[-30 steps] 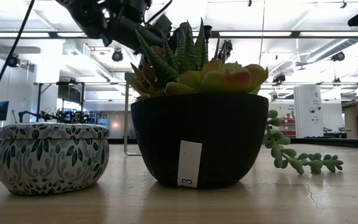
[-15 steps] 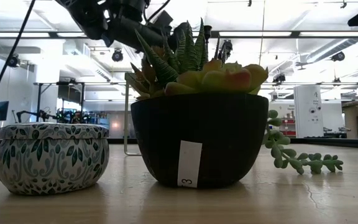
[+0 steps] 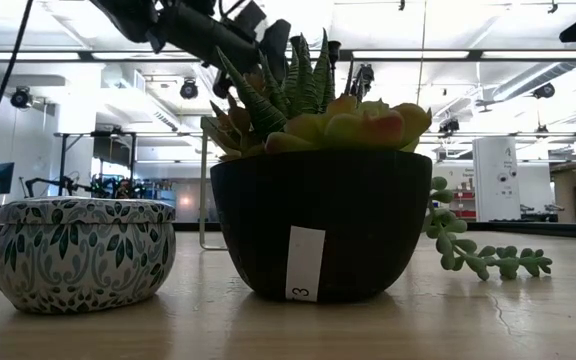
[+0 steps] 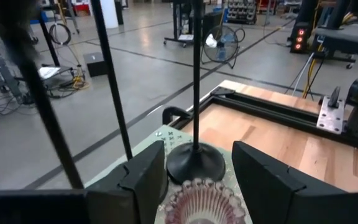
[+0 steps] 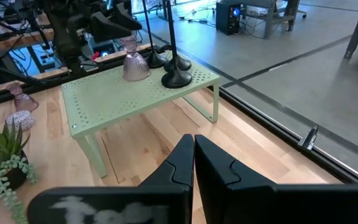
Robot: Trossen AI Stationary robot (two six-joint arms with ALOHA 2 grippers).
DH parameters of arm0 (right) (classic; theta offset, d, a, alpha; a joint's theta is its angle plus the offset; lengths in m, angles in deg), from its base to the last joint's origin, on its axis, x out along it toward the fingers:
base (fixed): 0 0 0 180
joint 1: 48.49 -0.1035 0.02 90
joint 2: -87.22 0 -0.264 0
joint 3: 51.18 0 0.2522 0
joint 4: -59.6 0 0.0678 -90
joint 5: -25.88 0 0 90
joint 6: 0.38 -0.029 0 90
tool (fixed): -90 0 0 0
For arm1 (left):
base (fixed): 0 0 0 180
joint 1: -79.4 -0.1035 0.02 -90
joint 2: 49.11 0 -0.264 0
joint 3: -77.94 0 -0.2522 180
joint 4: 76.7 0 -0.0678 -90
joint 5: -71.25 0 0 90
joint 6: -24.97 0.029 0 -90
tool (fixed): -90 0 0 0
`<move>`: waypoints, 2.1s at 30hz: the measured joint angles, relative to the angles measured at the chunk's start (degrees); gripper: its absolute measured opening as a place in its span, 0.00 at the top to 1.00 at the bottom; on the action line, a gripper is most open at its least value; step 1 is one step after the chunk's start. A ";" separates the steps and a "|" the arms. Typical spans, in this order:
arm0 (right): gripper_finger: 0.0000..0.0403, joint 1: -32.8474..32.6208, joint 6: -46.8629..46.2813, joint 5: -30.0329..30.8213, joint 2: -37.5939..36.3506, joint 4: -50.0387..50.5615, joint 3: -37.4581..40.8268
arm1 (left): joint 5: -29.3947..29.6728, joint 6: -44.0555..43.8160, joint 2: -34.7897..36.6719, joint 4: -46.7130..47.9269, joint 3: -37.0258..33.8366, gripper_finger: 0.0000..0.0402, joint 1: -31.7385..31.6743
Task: Pick & Place candle stick holders
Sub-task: Put the top pink candle holder on the shelf
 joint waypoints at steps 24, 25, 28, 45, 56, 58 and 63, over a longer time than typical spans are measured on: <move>0.98 -0.02 -0.01 -0.02 0.00 0.00 0.00 | 6.70 -4.02 10.76 16.68 -5.40 0.59 7.53; 0.98 -0.01 -0.01 -0.02 0.00 0.02 0.02 | 6.63 -4.04 10.67 15.50 -6.19 0.59 7.52; 0.98 -0.02 0.00 0.00 0.00 -0.01 0.01 | 6.29 -3.99 10.36 12.34 -7.92 0.60 7.48; 0.98 -0.02 0.00 -0.02 0.00 0.01 -0.01 | 3.81 -2.21 3.86 1.11 -8.59 0.63 4.24; 0.98 -0.02 -0.01 -0.02 0.00 -0.01 0.01 | 1.93 -1.97 0.85 0.15 -5.94 0.66 2.96; 0.98 -0.02 0.00 -0.01 0.00 -0.01 0.00 | 1.73 -1.97 0.34 -0.10 -5.63 0.66 2.75; 0.98 -0.02 -0.02 -0.02 0.00 -0.01 -0.01 | 1.64 -1.94 -0.73 -1.54 -5.16 0.66 2.55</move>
